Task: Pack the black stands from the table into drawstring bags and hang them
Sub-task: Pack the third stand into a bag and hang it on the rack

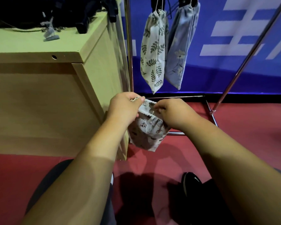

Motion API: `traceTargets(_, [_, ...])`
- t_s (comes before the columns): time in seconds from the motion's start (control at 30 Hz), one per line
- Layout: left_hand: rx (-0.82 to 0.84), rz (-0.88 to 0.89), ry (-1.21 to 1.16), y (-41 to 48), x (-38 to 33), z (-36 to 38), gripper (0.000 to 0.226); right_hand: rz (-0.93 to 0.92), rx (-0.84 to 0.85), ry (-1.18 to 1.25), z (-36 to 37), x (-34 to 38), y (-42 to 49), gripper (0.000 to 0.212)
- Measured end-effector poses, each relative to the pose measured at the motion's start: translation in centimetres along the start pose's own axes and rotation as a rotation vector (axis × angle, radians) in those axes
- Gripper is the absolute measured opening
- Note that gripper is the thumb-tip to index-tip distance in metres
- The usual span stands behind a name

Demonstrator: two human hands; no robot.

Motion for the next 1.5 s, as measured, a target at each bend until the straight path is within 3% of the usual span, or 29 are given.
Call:
traceTargets(0.1, [0.037,-0.02,0.133,0.4,1.2,1.0,0.019,0.004,0.032,-0.036,0.4,-0.5,-0.3,0.031])
traceTargets(0.33, [0.323,-0.1,0.183,-0.2,2.5,2.7,0.017,0.1,0.149,-0.112,1.1,-1.1,-1.1,0.038])
traceTargets(0.57, [0.397,-0.012,0.284,-1.0,2.5,2.0,0.016,0.165,0.225,-0.057,1.7,-1.2,-0.9,0.038])
traceTargets(0.8, [0.4,0.062,0.299,-2.3,2.5,0.5,0.009,0.181,0.209,0.143,2.3,0.5,-0.5,0.035])
traceTargets(1.07, [0.306,0.013,0.051,-4.8,1.9,-3.7,0.019,0.13,-0.007,0.504,1.2,6.4,-1.1,0.025])
traceTargets(1.3, [0.142,0.068,-0.107,-5.1,-5.5,-15.5,0.02,0.036,-0.174,0.739,-7.0,16.8,2.1,0.027])
traceTargets(1.4, [0.094,0.091,-0.253,-5.6,-8.2,-20.6,0.019,0.035,-0.139,0.85,-9.5,20.8,2.8,0.029])
traceTargets(1.5, [0.052,0.104,-0.322,-5.3,-9.2,-24.5,0.018,-0.001,-0.101,0.796,-10.9,24.1,3.7,0.029])
Point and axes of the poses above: each hand's wrist, its own y-axis towards the middle knuckle, its own z-axis out of the palm, x = y × z, the point moved 3 cm from there along y, towards the middle knuckle, and after that the axes turned 9 degrees about y, right-handed, at the moved point
